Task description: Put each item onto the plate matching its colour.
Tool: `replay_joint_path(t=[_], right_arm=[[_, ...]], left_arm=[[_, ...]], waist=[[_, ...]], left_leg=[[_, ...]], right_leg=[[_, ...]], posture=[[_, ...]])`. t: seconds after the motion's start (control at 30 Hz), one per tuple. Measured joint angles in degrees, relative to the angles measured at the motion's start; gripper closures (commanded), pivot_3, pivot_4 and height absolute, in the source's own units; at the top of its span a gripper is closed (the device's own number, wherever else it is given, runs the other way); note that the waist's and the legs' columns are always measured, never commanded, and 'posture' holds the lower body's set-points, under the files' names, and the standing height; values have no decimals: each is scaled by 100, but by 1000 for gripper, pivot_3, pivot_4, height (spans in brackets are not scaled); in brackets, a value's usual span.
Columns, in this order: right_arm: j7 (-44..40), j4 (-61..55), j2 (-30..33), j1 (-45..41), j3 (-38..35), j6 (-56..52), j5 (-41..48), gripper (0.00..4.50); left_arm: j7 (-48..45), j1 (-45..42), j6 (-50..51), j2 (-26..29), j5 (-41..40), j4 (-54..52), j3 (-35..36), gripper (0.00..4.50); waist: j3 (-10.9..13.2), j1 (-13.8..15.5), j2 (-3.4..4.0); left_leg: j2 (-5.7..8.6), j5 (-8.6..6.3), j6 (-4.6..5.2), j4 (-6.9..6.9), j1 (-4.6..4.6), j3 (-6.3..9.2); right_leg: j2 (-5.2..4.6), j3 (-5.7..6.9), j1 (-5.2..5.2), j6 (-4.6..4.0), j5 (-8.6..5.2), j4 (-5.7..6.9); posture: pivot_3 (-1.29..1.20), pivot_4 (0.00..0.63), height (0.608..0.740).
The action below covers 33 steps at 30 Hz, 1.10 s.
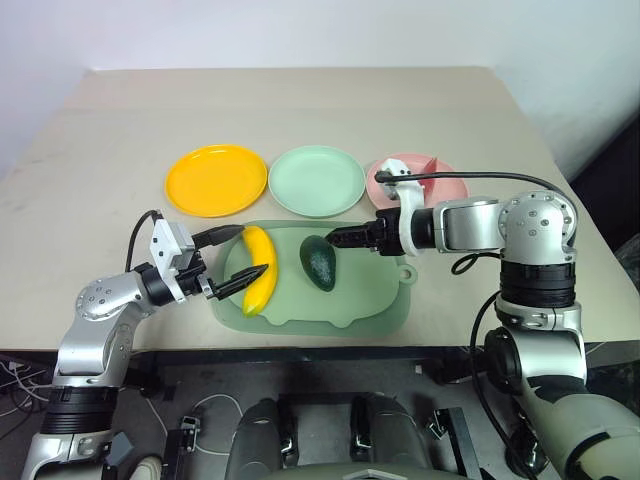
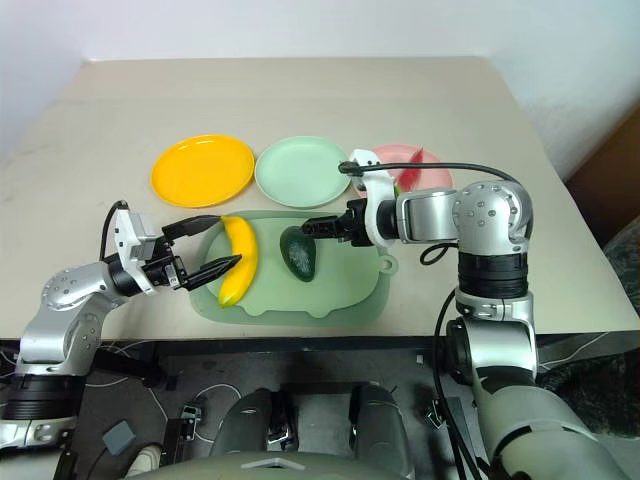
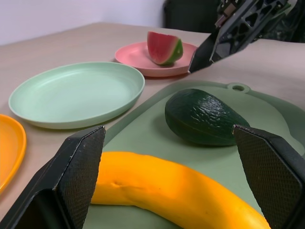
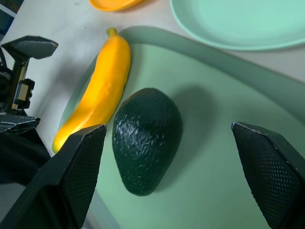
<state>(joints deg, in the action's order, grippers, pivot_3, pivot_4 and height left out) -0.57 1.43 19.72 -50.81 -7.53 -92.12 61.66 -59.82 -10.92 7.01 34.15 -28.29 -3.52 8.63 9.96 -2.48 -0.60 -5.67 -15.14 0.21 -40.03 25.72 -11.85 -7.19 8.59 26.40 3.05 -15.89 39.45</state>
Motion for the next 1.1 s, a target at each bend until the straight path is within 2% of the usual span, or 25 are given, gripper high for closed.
replay_joint_path(t=[0.17, 0.4, 0.57, 0.8, 0.9, 1.0, 1.1], right_arm=[[802, 150, -291, -2, 133, 0, 435, 37], [1350, 360, -654, -9, 186, 0, 579, 37], [1345, 318, -770, 25, 470, 0, 382, 37], [959, 123, -837, 88, 846, 0, -323, 37], [739, -17, -832, 82, 1027, 17, -651, 659], [469, -141, -793, 84, 1194, 63, -945, 1629], [193, -249, -706, 79, 1211, 94, -1127, 1662]], left_arm=[[6, 16, 9, 0, 0, -3, -1, 0], [17, 57, 37, -39, 0, -29, -4, 0], [26, 68, 43, -44, 0, -87, -5, 0], [27, 98, 46, -43, 0, -107, -4, 0], [29, 102, 46, -43, 0, -108, -2, 0], [31, 108, 46, -43, 0, -110, -1, 0], [36, 116, 46, -43, -1, -113, 4, 0]], waist=[[-1, 3, -1], [-1, 3, -2], [-1, -4, -2], [-1, -3, -2], [-2, -2, -3], [-2, -1, -3], [-2, 0, -4]], left_leg=[[-1, 0, 0, 0, 0, -1], [-1, 0, 0, 0, 1, -1], [-1, 0, 0, 0, 0, -1], [-2, 0, 0, 0, 1, 0], [-2, 0, 0, 0, 0, 0], [-2, 0, 0, 0, 1, 0], [-2, 0, 0, 0, 1, 0]], right_leg=[[1, -2, 0, 0, 0, -1], [1, -2, 0, 0, 1, -1], [2, -2, 0, 0, 1, -1], [2, -2, 1, 0, 1, -1], [2, -2, 0, 0, 1, -1], [2, -2, 1, 0, 1, -1], [2, -2, 1, 0, 1, -1]], posture=[[0, 150, 695], [0, 150, 695], [0, 150, 695], [0, 150, 695], [0, 150, 695], [0, 150, 695], [0, 150, 695]])
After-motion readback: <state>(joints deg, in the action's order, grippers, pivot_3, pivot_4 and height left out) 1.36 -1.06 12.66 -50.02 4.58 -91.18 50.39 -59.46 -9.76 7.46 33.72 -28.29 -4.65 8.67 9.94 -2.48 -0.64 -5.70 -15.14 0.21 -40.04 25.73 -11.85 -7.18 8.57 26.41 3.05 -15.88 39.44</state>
